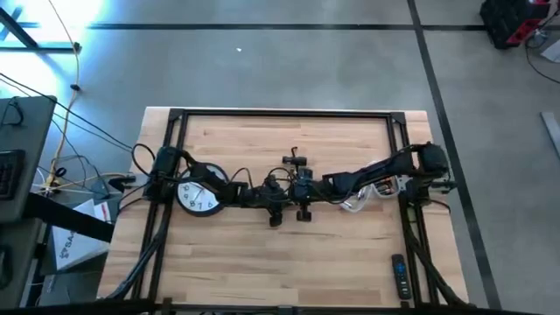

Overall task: Insert battery
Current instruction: Insert the silver battery into the white battery case

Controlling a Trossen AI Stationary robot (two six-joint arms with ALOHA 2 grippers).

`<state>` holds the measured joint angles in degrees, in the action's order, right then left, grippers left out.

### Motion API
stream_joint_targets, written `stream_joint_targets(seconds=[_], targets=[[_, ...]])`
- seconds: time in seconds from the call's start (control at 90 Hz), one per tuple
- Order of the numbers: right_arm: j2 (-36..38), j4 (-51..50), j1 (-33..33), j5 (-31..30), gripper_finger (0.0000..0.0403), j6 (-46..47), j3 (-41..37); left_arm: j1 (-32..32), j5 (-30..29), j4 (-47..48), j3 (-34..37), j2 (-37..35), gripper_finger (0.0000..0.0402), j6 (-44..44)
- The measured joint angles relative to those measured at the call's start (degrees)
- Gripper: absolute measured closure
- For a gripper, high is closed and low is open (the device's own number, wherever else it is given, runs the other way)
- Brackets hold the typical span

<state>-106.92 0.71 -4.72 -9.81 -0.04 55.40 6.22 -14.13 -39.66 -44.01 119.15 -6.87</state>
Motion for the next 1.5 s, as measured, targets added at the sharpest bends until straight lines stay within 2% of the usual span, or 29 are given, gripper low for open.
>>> stream_joint_targets(seconds=[0.244,0.422,0.611,0.756,0.889,1.089,1.278,1.389,1.5], targets=[[2.51,-2.54,-1.11,-1.88,0.0403,-0.41,-0.08,-0.02,0.00,0.00,0.00,0.00,0.0332,0.98],[9.30,-6.72,-3.35,-8.03,0.0403,-1.43,0.02,0.00,-0.35,-0.47,0.03,0.03,0.0332,1.80],[11.00,-9.83,-6.76,-10.90,0.0403,1.30,-0.06,1.44,-3.13,-1.88,0.15,0.20,0.0332,5.16],[10.58,-2.34,-8.89,-12.75,0.0403,5.11,-5.57,3.51,-7.26,-3.02,0.11,0.24,0.0332,9.12],[10.56,3.63,-9.99,-12.86,0.0403,9.17,-10.60,3.77,-7.74,-2.57,0.09,0.05,0.0332,6.60],[10.56,8.01,-11.95,-13.52,0.0403,9.87,-13.16,-0.06,4.45,2.00,0.09,-2.73,0.0332,-3.65],[10.52,12.42,-14.85,-18.67,0.0402,2.37,-13.20,-5.36,19.01,8.08,-0.02,-5.56,0.0332,-13.75],[9.72,13.87,-15.59,-19.09,0.0391,1.23,-13.20,-7.74,26.58,9.27,0.04,-6.31,0.0332,-15.46],[7.11,15.55,-15.78,-20.45,0.0358,1.48,-13.18,-8.99,34.97,9.67,0.09,-6.73,0.0332,-15.13]])
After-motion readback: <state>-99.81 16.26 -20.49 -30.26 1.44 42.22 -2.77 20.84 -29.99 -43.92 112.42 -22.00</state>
